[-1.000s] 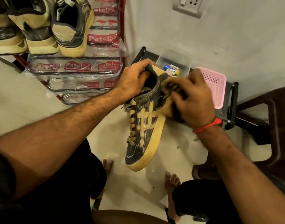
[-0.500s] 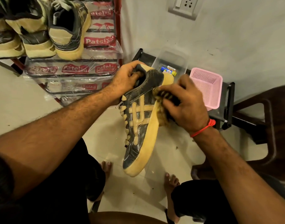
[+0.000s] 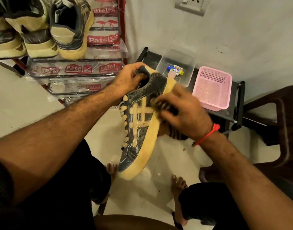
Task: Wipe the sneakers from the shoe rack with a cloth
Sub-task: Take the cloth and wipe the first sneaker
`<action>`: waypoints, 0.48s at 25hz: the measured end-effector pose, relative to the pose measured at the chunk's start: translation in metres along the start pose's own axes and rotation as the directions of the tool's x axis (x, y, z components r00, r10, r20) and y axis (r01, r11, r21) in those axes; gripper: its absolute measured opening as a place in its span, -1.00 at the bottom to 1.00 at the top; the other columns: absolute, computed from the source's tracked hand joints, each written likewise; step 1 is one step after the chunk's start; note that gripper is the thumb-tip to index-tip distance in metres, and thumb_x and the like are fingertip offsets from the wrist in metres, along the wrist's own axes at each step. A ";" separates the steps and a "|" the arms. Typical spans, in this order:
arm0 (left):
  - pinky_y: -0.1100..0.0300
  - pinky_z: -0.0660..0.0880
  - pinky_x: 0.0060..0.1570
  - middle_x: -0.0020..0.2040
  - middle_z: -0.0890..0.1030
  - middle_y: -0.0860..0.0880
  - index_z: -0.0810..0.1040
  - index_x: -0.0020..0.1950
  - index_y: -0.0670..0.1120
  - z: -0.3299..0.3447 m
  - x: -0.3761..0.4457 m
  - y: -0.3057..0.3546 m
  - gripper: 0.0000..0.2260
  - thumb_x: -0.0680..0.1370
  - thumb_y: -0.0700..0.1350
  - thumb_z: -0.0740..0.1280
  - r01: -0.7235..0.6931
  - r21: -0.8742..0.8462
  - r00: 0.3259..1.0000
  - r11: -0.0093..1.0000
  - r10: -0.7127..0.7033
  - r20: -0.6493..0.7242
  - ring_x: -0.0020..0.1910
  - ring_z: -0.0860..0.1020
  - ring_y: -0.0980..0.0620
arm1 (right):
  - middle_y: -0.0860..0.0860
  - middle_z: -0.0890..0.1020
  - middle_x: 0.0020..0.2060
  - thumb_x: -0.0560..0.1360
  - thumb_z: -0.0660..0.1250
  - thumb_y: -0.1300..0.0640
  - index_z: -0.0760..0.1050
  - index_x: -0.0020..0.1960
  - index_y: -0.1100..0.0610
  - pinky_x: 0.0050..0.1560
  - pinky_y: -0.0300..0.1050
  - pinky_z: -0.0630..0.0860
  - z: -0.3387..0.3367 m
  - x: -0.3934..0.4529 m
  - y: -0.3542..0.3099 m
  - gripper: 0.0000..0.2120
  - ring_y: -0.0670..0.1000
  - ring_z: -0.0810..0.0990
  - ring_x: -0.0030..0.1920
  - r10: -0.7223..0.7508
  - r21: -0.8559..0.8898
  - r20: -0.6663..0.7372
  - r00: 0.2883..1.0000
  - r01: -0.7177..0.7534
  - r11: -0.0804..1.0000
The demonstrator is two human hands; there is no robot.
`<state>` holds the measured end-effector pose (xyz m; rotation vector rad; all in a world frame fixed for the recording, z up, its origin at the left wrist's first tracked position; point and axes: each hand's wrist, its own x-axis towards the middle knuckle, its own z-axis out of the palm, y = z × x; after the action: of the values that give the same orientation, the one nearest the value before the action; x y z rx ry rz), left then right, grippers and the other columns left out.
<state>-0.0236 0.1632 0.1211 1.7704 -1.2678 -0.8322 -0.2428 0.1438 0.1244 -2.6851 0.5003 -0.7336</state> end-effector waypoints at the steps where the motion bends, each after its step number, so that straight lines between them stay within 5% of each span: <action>1: 0.36 0.54 0.00 0.00 0.62 0.07 0.56 0.17 -0.05 -0.001 0.000 -0.001 -0.83 0.64 -0.26 0.27 0.006 -0.024 1.000 1.000 -0.007 -0.018 -0.01 0.59 0.18 | 0.09 0.45 -0.12 0.47 0.30 0.04 0.61 0.12 0.21 -0.18 -0.09 0.51 -0.003 0.002 0.008 -0.68 -0.01 0.43 -0.13 0.074 0.001 -0.056 0.996 -0.074 0.997; 7: -0.12 0.56 0.24 0.13 0.67 -0.08 0.58 0.20 -0.06 0.000 -0.001 -0.005 -0.84 0.63 -0.19 0.32 0.066 -0.127 0.996 0.990 -0.073 -0.056 0.16 0.63 -0.06 | 0.10 0.53 -0.02 0.56 0.23 0.06 0.56 0.23 0.15 0.01 -0.47 0.37 0.008 -0.003 0.011 -0.69 -0.02 0.48 -0.03 0.262 0.129 -0.072 0.962 -0.252 0.959; 9: -0.12 0.57 0.22 0.14 0.66 -0.07 0.58 0.22 -0.05 0.000 -0.004 -0.005 -0.81 0.62 -0.20 0.34 0.067 -0.178 0.995 0.982 -0.080 -0.064 0.16 0.63 -0.05 | 0.11 0.56 0.02 0.58 0.24 0.13 0.55 0.23 0.14 0.06 -0.44 0.39 0.009 -0.001 0.016 -0.74 0.00 0.51 0.01 0.326 0.207 -0.089 0.941 -0.303 0.930; 12: 0.15 0.62 0.12 0.15 0.65 0.00 0.58 0.27 -0.02 -0.002 -0.005 0.002 -0.74 0.63 -0.27 0.32 0.068 -0.248 0.998 0.966 -0.067 0.013 0.14 0.63 0.09 | 0.02 0.61 0.06 0.58 0.24 0.14 0.53 0.20 0.07 0.16 -0.12 0.51 0.009 -0.001 0.025 -0.78 0.01 0.56 0.08 0.435 0.323 -0.075 0.897 -0.391 0.862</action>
<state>-0.0240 0.1684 0.1244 1.6174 -1.0600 -0.9889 -0.2452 0.1240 0.1073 -2.1461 0.8929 -0.8034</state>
